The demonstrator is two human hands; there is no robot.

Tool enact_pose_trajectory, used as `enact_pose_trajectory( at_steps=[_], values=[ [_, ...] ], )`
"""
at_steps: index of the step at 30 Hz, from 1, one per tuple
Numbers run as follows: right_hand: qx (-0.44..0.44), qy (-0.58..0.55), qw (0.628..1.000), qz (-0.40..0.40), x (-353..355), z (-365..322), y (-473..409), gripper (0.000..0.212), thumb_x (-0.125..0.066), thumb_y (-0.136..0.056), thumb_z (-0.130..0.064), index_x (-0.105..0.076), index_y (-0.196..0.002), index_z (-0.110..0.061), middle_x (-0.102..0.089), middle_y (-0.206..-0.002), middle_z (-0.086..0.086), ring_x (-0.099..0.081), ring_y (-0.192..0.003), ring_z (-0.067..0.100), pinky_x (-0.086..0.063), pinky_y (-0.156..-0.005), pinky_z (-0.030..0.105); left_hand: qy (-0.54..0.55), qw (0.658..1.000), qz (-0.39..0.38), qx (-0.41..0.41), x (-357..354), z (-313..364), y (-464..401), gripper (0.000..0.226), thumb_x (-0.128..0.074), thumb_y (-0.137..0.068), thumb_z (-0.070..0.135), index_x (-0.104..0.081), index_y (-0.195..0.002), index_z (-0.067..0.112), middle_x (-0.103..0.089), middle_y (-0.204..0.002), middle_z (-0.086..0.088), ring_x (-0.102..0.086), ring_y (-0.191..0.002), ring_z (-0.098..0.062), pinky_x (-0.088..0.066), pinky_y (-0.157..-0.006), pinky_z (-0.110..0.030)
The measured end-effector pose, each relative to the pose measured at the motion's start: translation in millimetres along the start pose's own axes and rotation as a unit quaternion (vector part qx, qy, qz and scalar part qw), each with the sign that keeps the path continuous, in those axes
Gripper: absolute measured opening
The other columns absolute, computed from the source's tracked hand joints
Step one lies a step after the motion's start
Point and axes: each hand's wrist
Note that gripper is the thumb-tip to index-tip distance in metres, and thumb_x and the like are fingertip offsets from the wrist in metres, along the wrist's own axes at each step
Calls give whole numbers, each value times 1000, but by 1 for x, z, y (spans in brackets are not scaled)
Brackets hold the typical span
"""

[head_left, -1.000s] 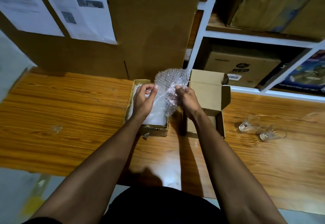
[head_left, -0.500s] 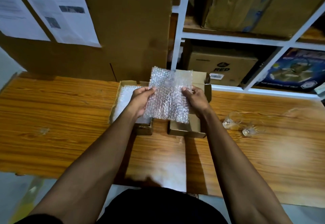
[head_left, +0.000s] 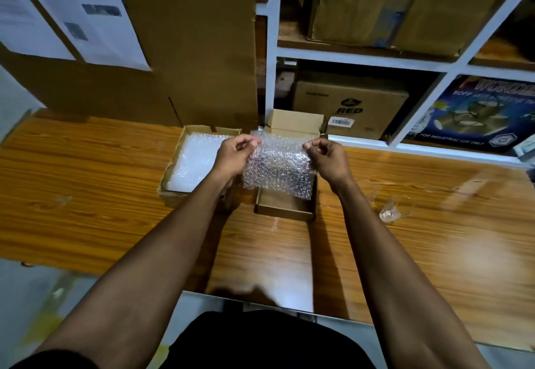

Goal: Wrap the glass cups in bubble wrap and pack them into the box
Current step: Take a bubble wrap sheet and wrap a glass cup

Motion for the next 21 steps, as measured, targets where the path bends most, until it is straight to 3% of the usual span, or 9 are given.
enact_pose_trajectory(
  at_steps=[3, 5, 6, 9, 13, 15, 18, 21],
  values=[
    [-32, -6, 997, -70, 14, 2, -1, 21, -81, -91, -21, -75, -110, -15, -75, -105, 0, -72, -89, 12, -60, -79, 32, 15, 999, -21, 32, -3, 0, 3, 23, -76, -97, 21, -77, -120, 20, -73, -125, 1, -69, -114, -17, -57, -92, -27],
    [-46, 39, 990, -127, 24, 2, -2, 42, -88, -82, -20, -72, -120, -21, -71, -124, 1, -69, -112, 16, -58, -95, 34, 6, 998, -57, 40, -3, 0, 3, 34, -82, -91, 17, -74, -124, 20, -65, -138, 1, -65, -121, -15, -59, -97, -27],
    [-48, 71, 985, -148, 27, 3, -2, 50, -91, -79, -22, -69, -124, -24, -70, -126, 2, -69, -114, 16, -58, -97, 35, -10, 996, -78, 43, -3, 1, 5, 40, -84, -88, 15, -72, -127, 20, -61, -143, 2, -62, -123, -13, -59, -94, -24],
    [-27, 149, 975, -165, 33, 2, -2, 55, -90, -80, -21, -66, -130, -22, -71, -119, -2, -71, -103, 13, -59, -88, 29, -112, 988, -100, 43, -2, -1, 6, 49, -87, -85, 19, -69, -130, 28, -59, -146, 4, -58, -126, -17, -54, -93, -25],
    [17, 212, 966, -146, 36, 0, -3, 22, -80, -92, -20, -73, -113, -22, -74, -105, -7, -69, -95, 4, -46, -65, 6, -178, 981, -68, 31, -6, -1, 11, 36, -83, -91, 25, -74, -125, 26, -71, -124, 3, -66, -112, -15, -53, -88, -28],
    [23, 224, 963, -151, 40, 0, -3, 5, -74, -97, -25, -75, -102, -23, -73, -96, -7, -67, -89, 3, -46, -62, 12, -192, 979, -58, 19, -7, -2, 13, 24, -78, -95, 29, -76, -119, 24, -72, -117, 5, -67, -110, -14, -55, -91, -33],
    [25, 206, 966, -157, 47, 1, -4, 15, -71, -99, -30, -73, -88, -20, -70, -82, -5, -63, -75, 7, -44, -62, 23, -200, 978, -59, 12, -7, -2, 12, 24, -74, -98, 35, -77, -117, 22, -64, -121, 2, -63, -113, -17, -52, -93, -34],
    [-26, 121, 977, -176, 53, 6, -5, 24, -68, -101, -34, -72, -96, -11, -71, -90, 4, -65, -84, 15, -52, -77, 37, -165, 982, -72, 52, -11, -2, 13, 34, -67, -102, 38, -69, -132, 21, -65, -130, 5, -61, -123, -18, -46, -99, -34]
  ],
)
Point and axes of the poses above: each hand's wrist, its own y-axis away from the middle knuckle, its own x-axis out of the back of the hand, z = x × y
